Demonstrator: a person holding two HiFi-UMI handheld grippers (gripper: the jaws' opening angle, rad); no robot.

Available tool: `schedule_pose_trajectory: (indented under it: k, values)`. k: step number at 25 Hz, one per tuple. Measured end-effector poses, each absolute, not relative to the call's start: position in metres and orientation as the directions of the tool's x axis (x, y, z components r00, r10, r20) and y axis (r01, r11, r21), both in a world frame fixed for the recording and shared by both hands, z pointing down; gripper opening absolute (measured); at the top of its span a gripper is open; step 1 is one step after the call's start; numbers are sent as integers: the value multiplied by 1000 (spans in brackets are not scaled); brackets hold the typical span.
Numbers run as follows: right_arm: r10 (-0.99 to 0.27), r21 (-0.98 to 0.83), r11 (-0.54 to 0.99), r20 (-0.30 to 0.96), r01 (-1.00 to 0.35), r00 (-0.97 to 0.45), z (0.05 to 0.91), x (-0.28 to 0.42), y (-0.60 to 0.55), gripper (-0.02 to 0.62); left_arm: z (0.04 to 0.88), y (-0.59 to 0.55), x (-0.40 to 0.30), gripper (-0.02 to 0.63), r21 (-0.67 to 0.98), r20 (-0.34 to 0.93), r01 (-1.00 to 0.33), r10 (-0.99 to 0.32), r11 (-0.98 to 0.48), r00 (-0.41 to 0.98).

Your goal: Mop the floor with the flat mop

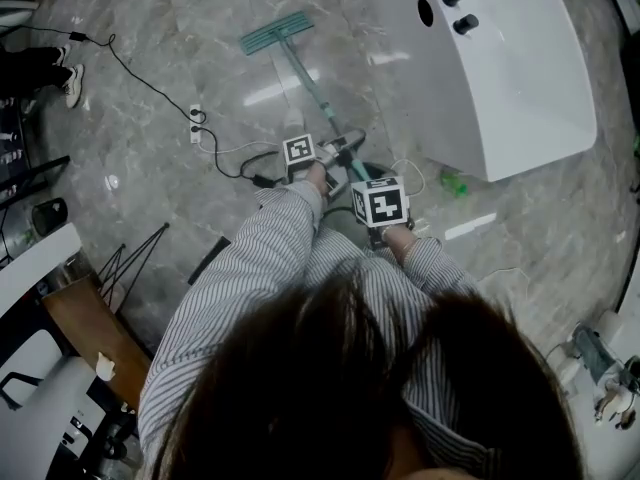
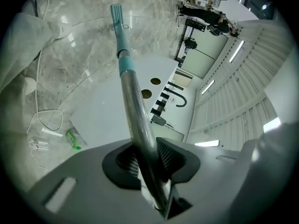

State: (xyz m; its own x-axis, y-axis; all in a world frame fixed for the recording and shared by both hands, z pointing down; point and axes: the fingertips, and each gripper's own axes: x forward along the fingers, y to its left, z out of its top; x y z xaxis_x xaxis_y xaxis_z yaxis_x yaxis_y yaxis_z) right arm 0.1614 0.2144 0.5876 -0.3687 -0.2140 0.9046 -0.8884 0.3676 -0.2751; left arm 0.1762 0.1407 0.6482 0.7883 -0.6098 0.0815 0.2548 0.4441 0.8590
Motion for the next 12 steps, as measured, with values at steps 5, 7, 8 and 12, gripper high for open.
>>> schedule_pose_trajectory:
  k: [5,7,8,12]
  values:
    - [-220,-258,374,909,-891,-355,586,163,220,114,644,149,179,89,859,59,252,-576,445,815]
    - [-225,-251,383,908,-889,-353,585,166,216,114,644,145,182,89,864,51,251,-572,437,819]
    - [-225,-252,384,907,-888,-355,585,167,215,114,643,144,184,91,866,51,248,-569,434,821]
    - [-230,-251,381,907,-890,-353,581,168,211,114,640,140,185,94,871,43,250,-574,422,818]
